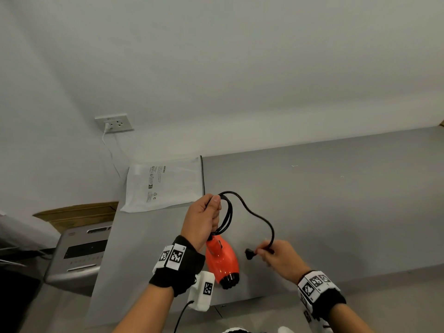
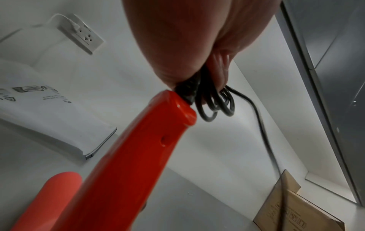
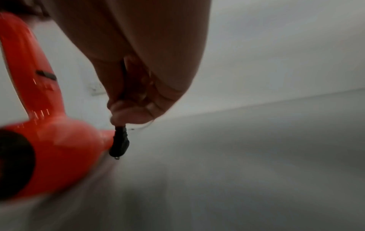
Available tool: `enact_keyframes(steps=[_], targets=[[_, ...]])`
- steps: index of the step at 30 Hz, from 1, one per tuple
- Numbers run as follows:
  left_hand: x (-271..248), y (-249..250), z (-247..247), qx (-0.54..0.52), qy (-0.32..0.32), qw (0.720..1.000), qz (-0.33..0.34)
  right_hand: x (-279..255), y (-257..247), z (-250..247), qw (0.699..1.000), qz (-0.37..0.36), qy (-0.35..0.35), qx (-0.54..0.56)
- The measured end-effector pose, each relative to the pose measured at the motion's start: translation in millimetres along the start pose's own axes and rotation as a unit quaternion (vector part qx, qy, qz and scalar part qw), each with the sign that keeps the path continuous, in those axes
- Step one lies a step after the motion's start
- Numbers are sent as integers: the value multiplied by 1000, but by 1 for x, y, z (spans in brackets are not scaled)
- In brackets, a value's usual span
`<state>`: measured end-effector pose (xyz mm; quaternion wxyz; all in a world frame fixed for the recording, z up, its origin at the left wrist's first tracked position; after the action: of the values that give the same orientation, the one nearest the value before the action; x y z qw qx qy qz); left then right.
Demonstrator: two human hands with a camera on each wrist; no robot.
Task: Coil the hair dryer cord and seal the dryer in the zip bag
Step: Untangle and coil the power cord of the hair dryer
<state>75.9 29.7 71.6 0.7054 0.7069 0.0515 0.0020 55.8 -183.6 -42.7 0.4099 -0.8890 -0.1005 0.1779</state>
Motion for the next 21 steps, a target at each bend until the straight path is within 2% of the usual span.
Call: enact_keyframes(steps=[3, 5, 7, 11, 16, 21], targets=[[3, 1, -5, 11, 13, 1000, 4, -18, -58, -46, 987, -83, 96, 97], [4, 1, -7, 20, 23, 1000, 6, -29, -94, -73, 971, -122, 130, 161], [5, 2, -5, 19, 23, 1000, 5, -38, -129, -91, 959, -162, 152, 178], [5, 2, 3, 16, 11, 1000, -4, -39, -165, -91, 950, -220, 166, 143], [4, 1, -5, 20, 41, 999, -5, -31, -174, -86, 939, -266, 206, 65], [3, -2, -13, 46, 66, 997, 8, -30, -177, -75, 932, -300, 205, 0]])
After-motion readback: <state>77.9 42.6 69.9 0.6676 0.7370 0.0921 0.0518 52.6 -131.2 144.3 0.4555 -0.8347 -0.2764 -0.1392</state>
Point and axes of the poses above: each hand's wrist, its own x-axis towards the middle knuckle, its own z-axis out of the palm, y = z × x, the point moved 10 cm from there along x, towards the middle knuckle
